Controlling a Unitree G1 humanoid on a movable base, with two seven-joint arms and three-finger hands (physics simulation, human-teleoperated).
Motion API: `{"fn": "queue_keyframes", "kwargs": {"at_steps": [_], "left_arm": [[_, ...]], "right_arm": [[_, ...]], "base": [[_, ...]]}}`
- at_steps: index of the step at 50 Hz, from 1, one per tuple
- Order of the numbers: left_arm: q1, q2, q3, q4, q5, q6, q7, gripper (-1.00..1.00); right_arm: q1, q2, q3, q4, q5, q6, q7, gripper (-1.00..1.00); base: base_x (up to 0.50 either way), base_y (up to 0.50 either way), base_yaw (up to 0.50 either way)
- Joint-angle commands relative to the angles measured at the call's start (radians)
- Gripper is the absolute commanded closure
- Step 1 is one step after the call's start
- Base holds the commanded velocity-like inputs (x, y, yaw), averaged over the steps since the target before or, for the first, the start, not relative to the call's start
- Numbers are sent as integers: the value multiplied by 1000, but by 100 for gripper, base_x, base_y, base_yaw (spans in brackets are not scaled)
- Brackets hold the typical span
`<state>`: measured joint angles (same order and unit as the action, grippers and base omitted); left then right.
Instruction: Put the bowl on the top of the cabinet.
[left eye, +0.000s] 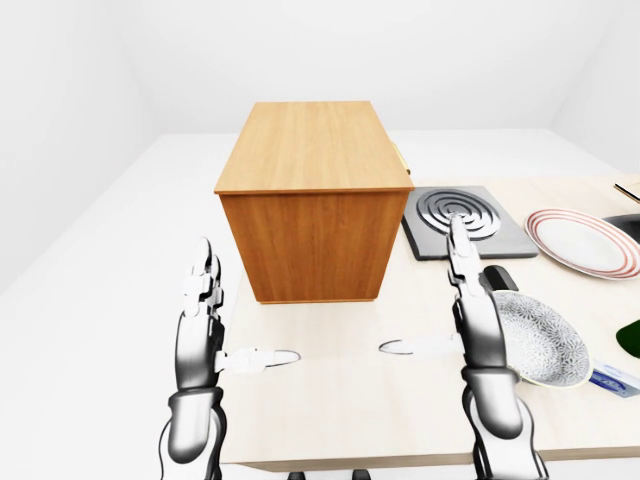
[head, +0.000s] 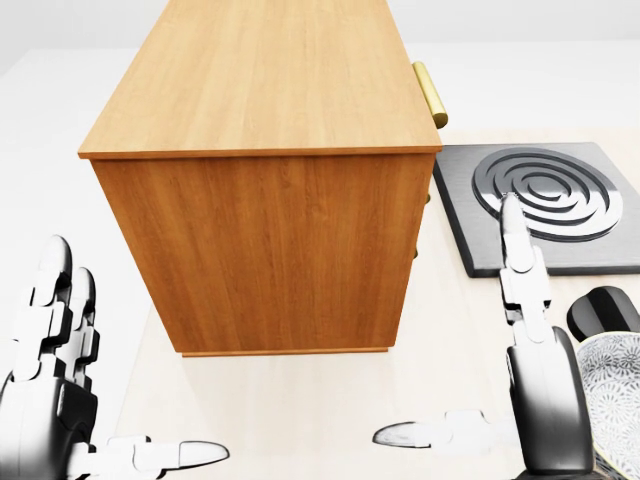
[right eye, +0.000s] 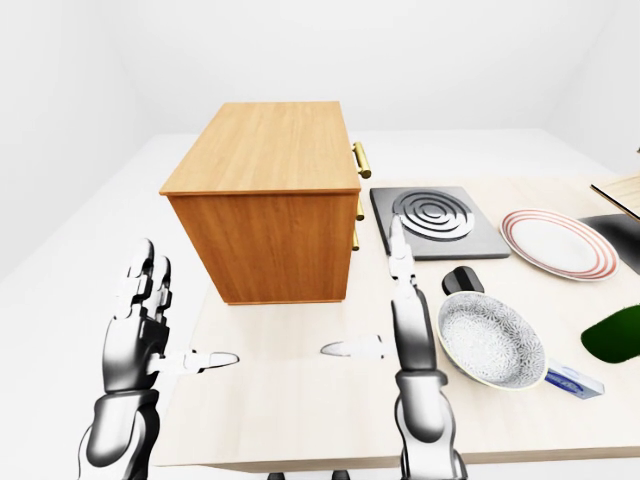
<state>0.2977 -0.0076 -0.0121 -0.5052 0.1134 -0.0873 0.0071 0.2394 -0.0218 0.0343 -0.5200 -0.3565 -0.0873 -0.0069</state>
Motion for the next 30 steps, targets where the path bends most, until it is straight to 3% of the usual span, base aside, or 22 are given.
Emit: {"fn": "queue_keyframes", "kwargs": {"at_steps": [1, 16, 30], "left_arm": [[-6, 0, -3, 10, 11, 0, 9, -100], [-12, 0, 6, 12, 15, 0, 18, -100], [-16, -2, 6, 8, 18, 0, 21, -100]], "right_arm": [[-28, -2, -131, -116, -68, 0, 70, -100], [-47, 13, -229, -156, -47, 0, 125, -100], [27, 30, -429, -160, -71, 0, 271, -100]], "base": [[0, 0, 0], [0, 0, 0], [0, 0, 0]]}}
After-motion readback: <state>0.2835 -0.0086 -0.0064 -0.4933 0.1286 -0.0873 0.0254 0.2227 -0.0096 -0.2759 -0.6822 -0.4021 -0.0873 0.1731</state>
